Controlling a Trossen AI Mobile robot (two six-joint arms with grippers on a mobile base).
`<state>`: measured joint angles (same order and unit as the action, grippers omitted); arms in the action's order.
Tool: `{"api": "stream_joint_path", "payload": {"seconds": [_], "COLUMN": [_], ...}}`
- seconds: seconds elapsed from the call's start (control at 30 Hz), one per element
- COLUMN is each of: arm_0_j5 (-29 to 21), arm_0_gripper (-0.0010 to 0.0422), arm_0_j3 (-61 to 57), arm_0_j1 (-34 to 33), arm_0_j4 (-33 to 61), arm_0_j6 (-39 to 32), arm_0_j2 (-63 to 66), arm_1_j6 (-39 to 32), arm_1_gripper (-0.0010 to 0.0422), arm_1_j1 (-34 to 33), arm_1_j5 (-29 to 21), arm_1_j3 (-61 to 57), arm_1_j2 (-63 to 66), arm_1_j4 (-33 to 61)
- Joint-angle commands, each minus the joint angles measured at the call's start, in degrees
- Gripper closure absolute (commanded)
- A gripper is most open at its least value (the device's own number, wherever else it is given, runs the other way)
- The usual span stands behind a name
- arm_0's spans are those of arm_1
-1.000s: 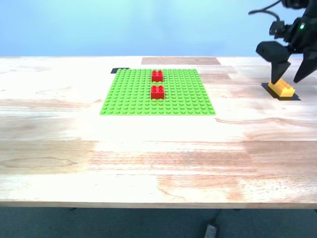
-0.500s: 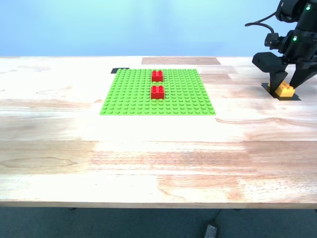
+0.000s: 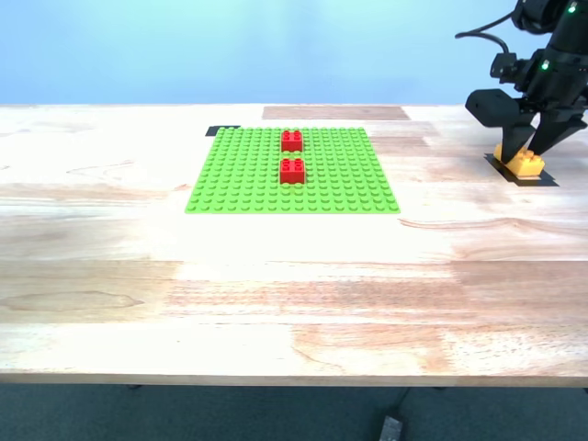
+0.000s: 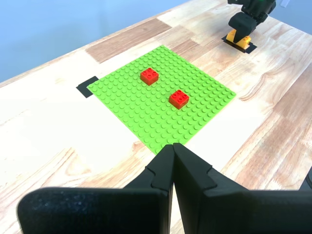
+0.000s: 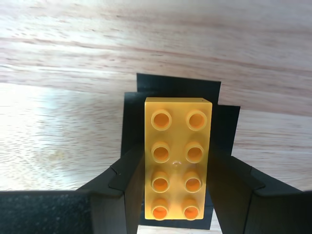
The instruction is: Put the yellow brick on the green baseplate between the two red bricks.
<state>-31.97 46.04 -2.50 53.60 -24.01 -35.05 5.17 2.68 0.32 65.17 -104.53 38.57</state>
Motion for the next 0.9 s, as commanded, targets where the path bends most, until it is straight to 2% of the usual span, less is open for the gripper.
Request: {"api": "stream_joint_path", "payload": {"seconds": [0.03, 0.2, 0.3, 0.43, 0.57, 0.7, 0.9], "arm_0_j5": [-0.02, 0.0, 0.0, 0.02, 0.0, -0.02, 0.0], "arm_0_gripper": [0.0412, 0.0413, 0.0413, 0.0413, 0.0412, 0.0413, 0.0413], "arm_0_j3": [0.02, 0.02, 0.0, 0.02, 0.02, 0.02, 0.02], "arm_0_j1": [0.0, 0.0, 0.0, 0.0, 0.0, 0.02, 0.0], "arm_0_j4": [-0.02, -0.15, -0.57, -0.04, 0.02, 0.42, 0.46], "arm_0_j6": [0.02, -0.02, 0.0, 0.0, 0.04, 0.09, 0.11], "arm_0_j2": [0.07, 0.07, 0.09, 0.07, 0.09, 0.13, 0.48], "arm_1_j6": [1.4, 3.5, 8.81, 16.59, 20.35, 24.74, 36.54], "arm_1_gripper": [0.0416, 0.0407, 0.0407, 0.0407, 0.0407, 0.0407, 0.0407], "arm_1_j1": [0.48, 3.54, 7.45, 14.82, 21.99, 26.56, 31.98], "arm_1_j5": [3.54, 8.13, 10.36, 10.25, 9.73, 9.33, 7.98], "arm_1_j3": [0.87, 3.56, 6.16, 9.44, 14.25, 20.17, 28.63], "arm_1_j2": [2.95, 9.9, 13.7, 17.05, 16.17, 12.35, 4.72], "arm_1_j4": [0.5, 3.5, 5.99, 6.91, 7.04, 9.44, 15.13]}}
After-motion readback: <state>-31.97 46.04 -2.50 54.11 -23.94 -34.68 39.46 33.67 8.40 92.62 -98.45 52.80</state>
